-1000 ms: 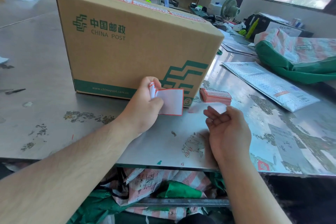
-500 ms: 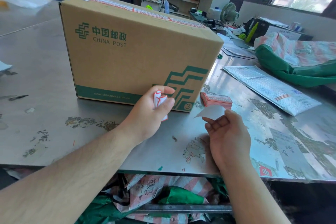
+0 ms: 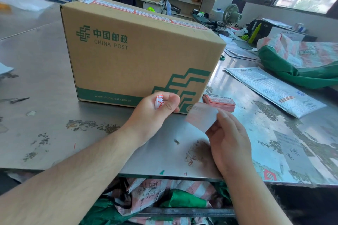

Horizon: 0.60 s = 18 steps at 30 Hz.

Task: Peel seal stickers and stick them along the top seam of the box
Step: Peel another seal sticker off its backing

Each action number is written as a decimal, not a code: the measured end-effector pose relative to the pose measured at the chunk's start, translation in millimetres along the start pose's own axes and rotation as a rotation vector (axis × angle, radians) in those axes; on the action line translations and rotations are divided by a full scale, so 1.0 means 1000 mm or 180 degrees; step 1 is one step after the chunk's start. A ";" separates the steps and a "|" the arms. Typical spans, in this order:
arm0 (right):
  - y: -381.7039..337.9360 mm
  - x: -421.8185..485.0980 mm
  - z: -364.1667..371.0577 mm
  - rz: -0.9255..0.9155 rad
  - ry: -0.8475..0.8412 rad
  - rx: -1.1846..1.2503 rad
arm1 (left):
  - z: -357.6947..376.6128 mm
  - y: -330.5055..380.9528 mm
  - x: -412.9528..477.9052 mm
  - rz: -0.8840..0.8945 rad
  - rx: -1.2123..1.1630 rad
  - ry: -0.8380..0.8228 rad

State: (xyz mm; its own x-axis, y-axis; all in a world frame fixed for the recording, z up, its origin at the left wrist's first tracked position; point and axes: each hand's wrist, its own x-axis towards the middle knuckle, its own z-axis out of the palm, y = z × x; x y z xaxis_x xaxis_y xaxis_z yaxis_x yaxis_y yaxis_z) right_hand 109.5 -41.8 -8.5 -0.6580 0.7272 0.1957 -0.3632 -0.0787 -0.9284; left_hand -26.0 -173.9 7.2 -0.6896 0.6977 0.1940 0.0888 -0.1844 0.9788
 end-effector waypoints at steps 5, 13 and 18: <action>-0.001 -0.002 0.000 0.0034 -0.0281 0.0096 | 0.004 0.010 -0.003 -0.0174 -0.0025 -0.0385; -0.003 -0.002 0.000 -0.0006 -0.0432 0.0093 | -0.001 0.009 -0.002 -0.0224 -0.0669 -0.0569; -0.003 0.000 0.002 0.0135 -0.0566 0.0224 | -0.002 0.007 -0.003 0.0078 -0.0676 -0.0456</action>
State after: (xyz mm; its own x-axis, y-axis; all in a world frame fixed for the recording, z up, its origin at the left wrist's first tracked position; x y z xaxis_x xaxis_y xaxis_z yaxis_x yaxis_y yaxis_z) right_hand 109.7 -42.7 -5.1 -0.7776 0.5907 0.2154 -0.3737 -0.1588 -0.9138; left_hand -25.0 -178.7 13.9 -0.5790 0.7793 0.2396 -0.0592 -0.3332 0.9410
